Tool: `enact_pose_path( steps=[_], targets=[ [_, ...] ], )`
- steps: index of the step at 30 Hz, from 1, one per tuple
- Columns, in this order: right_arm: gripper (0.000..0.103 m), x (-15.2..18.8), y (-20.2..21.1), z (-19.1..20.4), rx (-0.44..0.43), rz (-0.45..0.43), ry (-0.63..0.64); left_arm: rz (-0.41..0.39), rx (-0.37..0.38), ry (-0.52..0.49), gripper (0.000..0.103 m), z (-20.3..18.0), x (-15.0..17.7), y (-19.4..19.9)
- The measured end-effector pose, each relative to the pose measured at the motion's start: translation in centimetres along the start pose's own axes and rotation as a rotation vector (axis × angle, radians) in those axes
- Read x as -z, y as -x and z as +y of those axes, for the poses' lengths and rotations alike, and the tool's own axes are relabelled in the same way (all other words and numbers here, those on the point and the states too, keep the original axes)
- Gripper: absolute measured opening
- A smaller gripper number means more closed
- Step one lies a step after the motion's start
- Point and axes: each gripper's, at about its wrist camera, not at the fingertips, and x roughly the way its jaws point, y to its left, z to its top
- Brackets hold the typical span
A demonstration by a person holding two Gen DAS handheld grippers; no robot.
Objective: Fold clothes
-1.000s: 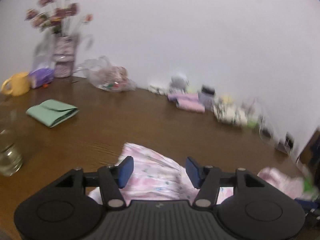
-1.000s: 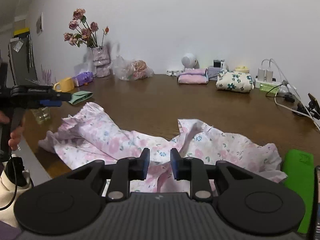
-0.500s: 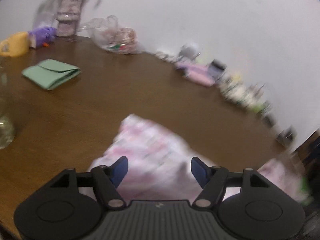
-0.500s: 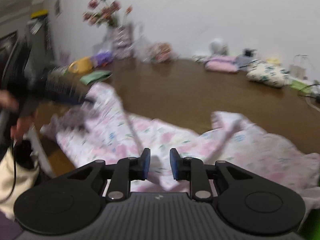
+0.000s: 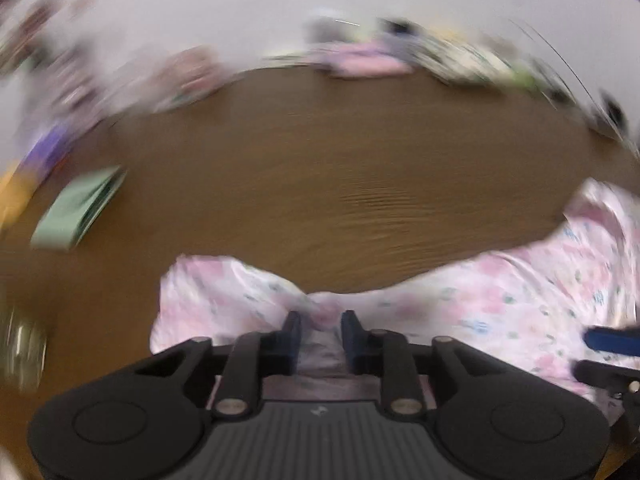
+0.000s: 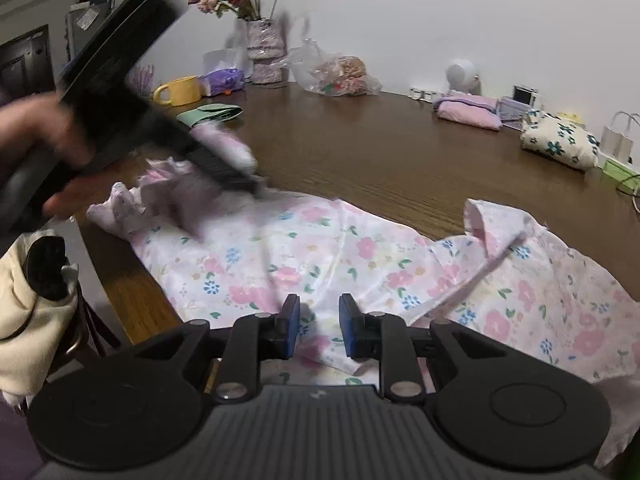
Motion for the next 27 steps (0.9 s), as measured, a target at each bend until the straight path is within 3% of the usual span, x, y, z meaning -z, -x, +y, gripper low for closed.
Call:
enact_pose_path(
  steps=[3,5,7,8,9,10,11,13,14,16,18,22,27],
  targets=[
    [0.021,0.1,0.1,0.1,0.014,-0.001,-0.003,-0.069,-0.226,0.208,0.028,3.6,2.0,1.4],
    [0.021,0.2,0.1,0.5,0.035,-0.002,0.004,-0.084,-0.270,0.297,0.036,4.8,2.8,2.3],
    [0.022,0.2,0.2,0.8,0.050,-0.003,0.006,-0.070,-0.202,0.355,0.039,4.9,3.2,3.6],
    [0.022,0.2,0.2,0.9,0.052,-0.002,0.002,-0.074,-0.153,0.356,0.045,4.4,3.3,4.2],
    [0.022,0.2,0.2,1.0,0.055,-0.002,-0.002,-0.089,-0.110,0.334,0.052,3.4,3.2,4.7],
    [0.022,0.3,0.2,1.0,0.056,-0.003,-0.006,-0.109,-0.070,0.279,0.069,2.1,3.2,5.0],
    [0.024,0.3,0.2,1.0,0.058,-0.005,-0.011,-0.128,-0.046,0.194,0.075,0.5,3.2,5.1],
    [0.028,0.3,0.2,0.9,0.060,-0.008,-0.022,-0.132,-0.062,0.041,0.069,-2.0,3.5,4.3],
    [0.029,0.3,0.2,0.9,0.061,-0.010,-0.027,-0.121,-0.066,0.005,0.056,-2.5,3.8,3.9],
    [0.029,0.3,0.1,0.9,0.064,-0.013,-0.037,-0.098,-0.055,-0.035,0.046,-3.0,4.4,3.1],
    [0.028,0.3,0.1,0.9,0.067,-0.017,-0.047,-0.127,-0.032,-0.030,0.047,-2.4,5.1,2.8],
    [0.025,0.3,-0.2,1.2,0.089,-0.028,-0.074,-0.105,-0.008,-0.011,0.046,-0.9,3.9,2.0],
    [0.025,-0.2,-1.2,1.8,0.061,-0.034,-0.047,-0.150,-0.032,-0.021,0.047,0.2,1.8,1.3]
  ],
)
